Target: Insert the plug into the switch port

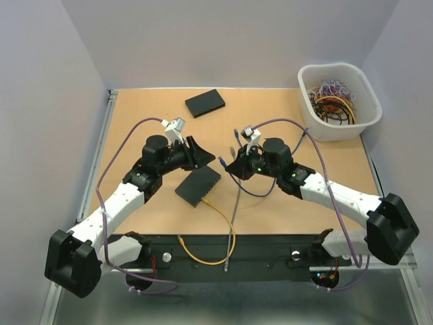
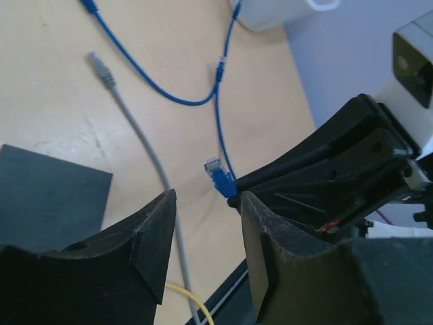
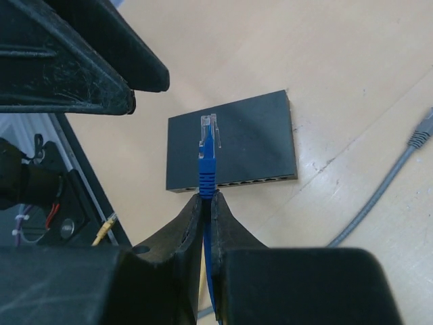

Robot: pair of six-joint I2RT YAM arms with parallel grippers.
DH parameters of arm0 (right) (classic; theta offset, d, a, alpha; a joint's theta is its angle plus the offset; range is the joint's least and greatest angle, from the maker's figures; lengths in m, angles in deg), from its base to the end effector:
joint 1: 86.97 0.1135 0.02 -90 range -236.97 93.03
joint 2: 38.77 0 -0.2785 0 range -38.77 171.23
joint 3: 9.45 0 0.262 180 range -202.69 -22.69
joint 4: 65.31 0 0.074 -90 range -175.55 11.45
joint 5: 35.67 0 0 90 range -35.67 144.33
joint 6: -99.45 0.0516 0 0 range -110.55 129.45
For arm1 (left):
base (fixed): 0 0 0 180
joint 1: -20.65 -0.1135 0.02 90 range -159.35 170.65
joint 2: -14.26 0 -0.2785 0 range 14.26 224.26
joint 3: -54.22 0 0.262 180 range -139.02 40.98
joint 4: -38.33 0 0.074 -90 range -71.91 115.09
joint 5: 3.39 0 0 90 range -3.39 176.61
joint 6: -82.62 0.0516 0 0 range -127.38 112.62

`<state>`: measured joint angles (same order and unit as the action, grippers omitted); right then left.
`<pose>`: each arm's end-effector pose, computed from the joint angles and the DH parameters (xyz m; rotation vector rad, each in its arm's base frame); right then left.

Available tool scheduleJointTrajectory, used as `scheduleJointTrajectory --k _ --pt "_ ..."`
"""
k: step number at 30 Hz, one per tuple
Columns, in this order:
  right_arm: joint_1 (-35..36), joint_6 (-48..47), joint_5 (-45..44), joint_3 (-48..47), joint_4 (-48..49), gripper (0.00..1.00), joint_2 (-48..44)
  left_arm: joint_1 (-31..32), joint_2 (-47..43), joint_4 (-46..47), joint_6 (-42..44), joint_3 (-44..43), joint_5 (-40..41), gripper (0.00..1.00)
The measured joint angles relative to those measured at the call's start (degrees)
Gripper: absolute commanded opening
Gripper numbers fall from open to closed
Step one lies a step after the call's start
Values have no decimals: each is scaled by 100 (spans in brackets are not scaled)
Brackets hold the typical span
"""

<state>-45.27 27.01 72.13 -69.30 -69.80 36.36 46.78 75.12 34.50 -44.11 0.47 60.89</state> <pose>0.2263 0.2227 0.2720 -0.6384 1.9241 0.9749 0.2260 -0.1358 0.3015 0.1778 1.8922 -1.1675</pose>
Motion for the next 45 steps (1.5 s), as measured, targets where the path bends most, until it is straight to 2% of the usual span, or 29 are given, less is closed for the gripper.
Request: scheduleJointTrajectory --k 8,17,39,42,45 --pt "0 17 96 136 195 0 -319 345 -188 621 -330 42 103 52" --pt "0 24 57 136 199 0 -310 944 365 551 -468 -31 726 51" --pt "0 63 59 136 201 0 -310 1064 597 496 -728 -175 1515 42" --pt "0 63 57 136 197 0 -284 1104 675 501 -734 -175 1543 37" --pt "0 63 50 136 195 0 -236 1139 719 522 -750 -177 1572 23"
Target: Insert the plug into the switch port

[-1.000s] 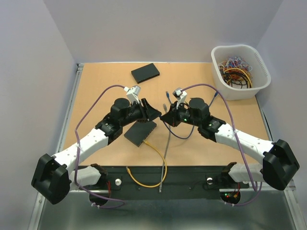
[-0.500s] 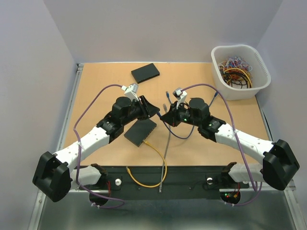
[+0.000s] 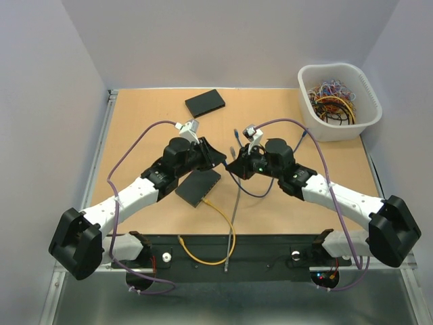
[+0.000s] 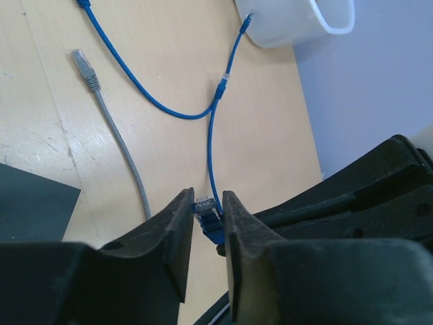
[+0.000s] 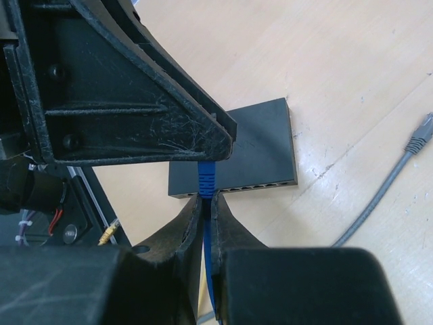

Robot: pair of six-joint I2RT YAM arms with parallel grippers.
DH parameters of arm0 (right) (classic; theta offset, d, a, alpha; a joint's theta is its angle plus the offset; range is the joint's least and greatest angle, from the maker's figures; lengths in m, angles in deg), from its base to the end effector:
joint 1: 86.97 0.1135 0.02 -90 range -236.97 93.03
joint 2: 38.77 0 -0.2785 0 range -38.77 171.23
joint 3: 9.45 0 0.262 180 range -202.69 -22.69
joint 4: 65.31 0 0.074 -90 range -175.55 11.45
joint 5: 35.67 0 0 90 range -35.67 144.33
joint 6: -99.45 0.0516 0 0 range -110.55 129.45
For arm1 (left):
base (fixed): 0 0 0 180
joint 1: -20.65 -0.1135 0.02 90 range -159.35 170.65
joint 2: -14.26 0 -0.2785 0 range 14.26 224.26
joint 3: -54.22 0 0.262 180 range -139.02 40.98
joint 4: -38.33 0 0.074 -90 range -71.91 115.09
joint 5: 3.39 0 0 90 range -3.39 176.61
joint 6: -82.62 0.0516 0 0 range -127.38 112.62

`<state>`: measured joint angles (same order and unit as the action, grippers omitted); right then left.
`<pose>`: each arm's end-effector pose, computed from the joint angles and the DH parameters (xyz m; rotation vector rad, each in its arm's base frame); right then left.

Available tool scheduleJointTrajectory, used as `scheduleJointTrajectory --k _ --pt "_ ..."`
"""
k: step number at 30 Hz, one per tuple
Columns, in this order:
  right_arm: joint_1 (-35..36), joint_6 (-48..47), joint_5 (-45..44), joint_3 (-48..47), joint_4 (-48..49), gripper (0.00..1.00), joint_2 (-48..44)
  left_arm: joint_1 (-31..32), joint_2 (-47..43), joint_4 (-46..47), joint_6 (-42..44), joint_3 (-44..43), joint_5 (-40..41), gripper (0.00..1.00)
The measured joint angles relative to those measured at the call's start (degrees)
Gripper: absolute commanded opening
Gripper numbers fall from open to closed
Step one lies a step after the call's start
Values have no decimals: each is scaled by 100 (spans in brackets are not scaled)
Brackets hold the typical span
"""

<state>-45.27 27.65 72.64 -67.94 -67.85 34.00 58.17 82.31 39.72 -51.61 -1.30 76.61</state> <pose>0.2200 0.2178 0.2793 -0.6298 1.8744 1.0019 0.2278 -0.1862 0.2909 0.0255 1.9208 -1.1578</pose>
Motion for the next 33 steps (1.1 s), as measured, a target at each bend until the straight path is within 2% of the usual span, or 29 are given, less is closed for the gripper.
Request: scheduleJointTrajectory --k 3,5,7,9,10,12,13,16,19,23,28,33 --pt "0 2 -20 2 0 0 26 35 26 39 -9 -63 33 11" --pt "0 9 -28 2 26 1 26 39 28 22 -13 -83 70 0" --pt "0 22 -35 2 39 2 26 39 28 20 -15 -85 85 0" --pt "0 39 -35 2 37 17 26 63 28 13 -4 -85 131 0" --pt "0 55 -44 2 35 37 26 66 28 13 7 -85 149 0" --pt "0 52 -70 2 46 52 26 72 24 2 61 -87 192 0" --pt "2 76 -87 2 61 63 26 74 22 -24 114 -87 227 0" --pt "0 109 -162 2 87 75 24 72 -33 -92 275 -87 278 0" --pt "-63 109 50 -2 92 77 22 66 -227 -52 531 -87 229 0" --pt "-387 363 1220 -37 310 74 35 66 -684 138 964 -87 -44 0" --pt "-916 1613 2894 -33 1862 73 258 66 -1394 509 1443 -83 -409 0" --pt "-1003 2826 3926 -35 3375 70 623 66 -1969 861 1775 -20 -605 0"
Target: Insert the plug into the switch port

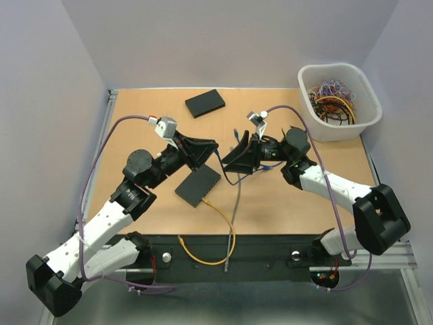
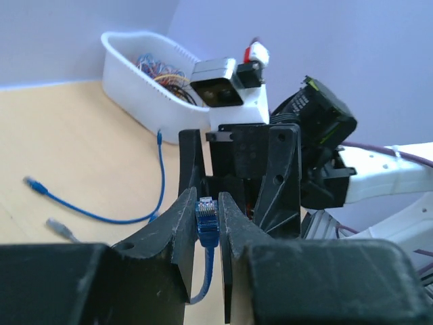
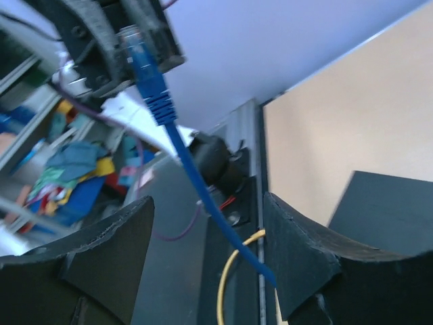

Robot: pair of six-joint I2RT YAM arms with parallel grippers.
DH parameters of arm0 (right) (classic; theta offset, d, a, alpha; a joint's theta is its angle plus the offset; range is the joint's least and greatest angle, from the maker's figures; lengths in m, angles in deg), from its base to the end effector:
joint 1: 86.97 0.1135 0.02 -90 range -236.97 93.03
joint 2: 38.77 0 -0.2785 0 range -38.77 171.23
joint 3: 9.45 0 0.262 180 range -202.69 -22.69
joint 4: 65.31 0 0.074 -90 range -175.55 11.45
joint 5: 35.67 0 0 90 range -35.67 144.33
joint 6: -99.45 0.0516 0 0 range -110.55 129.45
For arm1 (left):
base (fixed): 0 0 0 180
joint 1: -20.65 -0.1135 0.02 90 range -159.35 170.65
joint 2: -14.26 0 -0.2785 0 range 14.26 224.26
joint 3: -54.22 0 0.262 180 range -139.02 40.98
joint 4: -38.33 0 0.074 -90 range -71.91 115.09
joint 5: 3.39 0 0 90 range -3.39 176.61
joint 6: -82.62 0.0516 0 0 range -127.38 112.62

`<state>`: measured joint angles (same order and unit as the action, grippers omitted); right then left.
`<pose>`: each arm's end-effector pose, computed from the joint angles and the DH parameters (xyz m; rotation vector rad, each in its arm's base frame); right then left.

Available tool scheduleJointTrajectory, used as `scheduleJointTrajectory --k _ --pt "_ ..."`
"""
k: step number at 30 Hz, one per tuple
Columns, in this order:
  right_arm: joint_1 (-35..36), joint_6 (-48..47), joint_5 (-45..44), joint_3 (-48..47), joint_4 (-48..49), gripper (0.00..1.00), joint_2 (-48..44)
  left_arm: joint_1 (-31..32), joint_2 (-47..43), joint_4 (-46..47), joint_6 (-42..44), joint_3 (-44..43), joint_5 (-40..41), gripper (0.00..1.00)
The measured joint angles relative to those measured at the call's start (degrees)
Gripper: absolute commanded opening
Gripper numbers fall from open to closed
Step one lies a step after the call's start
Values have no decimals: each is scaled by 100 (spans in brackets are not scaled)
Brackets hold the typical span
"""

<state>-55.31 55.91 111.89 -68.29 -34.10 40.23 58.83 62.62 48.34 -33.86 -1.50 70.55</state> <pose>0.2432 0.2011 0.3161 -0.7753 1.5686 1.7346 0.1584 -0.1427 0.3921 0.3933 1.3097 -1.1373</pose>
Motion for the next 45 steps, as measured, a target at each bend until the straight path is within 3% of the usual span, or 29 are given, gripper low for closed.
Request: scheduleJointTrajectory --k 7,13,25,37,45 --pt "0 1082 490 -140 1283 61 308 0 -114 254 50 396 -197 0" --pt "0 1399 496 -323 1773 57 328 -2 -31 341 -37 455 -260 0" --pt "0 1438 197 -396 1954 52 535 -2 -39 535 -232 455 -496 0" --pt "0 1469 114 -396 1996 38 691 -2 -142 789 -404 647 -647 0" --pt "-2 1508 116 -396 2063 34 691 -4 -42 935 -479 654 -619 0"
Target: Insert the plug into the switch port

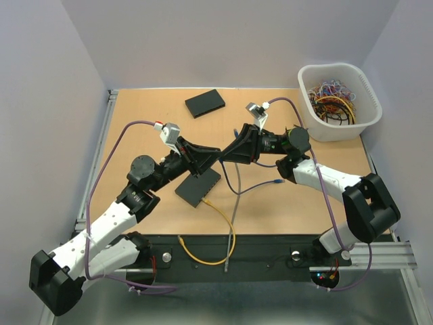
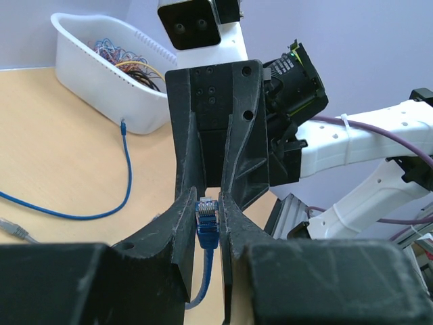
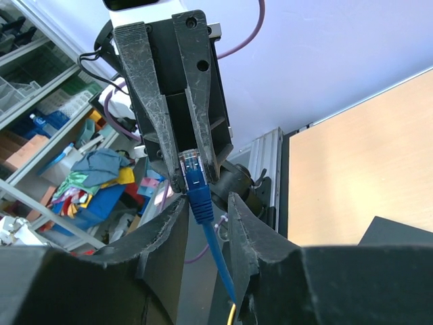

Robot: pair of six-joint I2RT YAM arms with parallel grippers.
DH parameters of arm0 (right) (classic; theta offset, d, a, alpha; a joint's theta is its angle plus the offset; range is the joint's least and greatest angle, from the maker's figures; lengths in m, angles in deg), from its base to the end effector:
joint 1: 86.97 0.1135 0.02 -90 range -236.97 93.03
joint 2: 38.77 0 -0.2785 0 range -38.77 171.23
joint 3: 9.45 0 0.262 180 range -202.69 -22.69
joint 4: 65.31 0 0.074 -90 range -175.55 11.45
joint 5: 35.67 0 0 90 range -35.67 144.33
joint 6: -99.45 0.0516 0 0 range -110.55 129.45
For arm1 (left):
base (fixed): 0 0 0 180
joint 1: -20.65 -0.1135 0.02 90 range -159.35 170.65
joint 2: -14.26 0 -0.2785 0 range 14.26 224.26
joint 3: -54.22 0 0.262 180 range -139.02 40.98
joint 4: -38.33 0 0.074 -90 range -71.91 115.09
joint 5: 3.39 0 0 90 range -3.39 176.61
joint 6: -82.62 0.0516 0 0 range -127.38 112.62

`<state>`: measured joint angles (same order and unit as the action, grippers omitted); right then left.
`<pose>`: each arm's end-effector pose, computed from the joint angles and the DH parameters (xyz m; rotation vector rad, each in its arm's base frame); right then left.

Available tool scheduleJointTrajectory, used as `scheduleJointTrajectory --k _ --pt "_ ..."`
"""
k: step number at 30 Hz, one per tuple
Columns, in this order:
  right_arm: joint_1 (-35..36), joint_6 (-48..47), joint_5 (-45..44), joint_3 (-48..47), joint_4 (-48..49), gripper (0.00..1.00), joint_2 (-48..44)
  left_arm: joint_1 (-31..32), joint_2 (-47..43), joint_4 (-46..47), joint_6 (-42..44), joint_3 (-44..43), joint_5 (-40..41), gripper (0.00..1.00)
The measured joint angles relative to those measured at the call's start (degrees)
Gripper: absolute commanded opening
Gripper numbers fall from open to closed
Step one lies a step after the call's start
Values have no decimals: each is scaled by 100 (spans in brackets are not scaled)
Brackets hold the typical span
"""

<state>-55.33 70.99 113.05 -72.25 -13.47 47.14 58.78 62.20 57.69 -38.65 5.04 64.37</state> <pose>0.2574 0.2104 0.3369 -0.7649 1.4043 1.8704 0.1526 -0.1446 0.3688 0.4443 1.2703 -1.2735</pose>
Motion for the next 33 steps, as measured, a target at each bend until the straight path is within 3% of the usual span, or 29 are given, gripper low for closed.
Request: scheduleJointTrajectory --k 15,33 --pt "2 24 17 0 24 31 0 0 107 258 -155 68 81 0" --pt "-15 20 -28 103 190 14 -4 2 186 341 -315 92 188 0"
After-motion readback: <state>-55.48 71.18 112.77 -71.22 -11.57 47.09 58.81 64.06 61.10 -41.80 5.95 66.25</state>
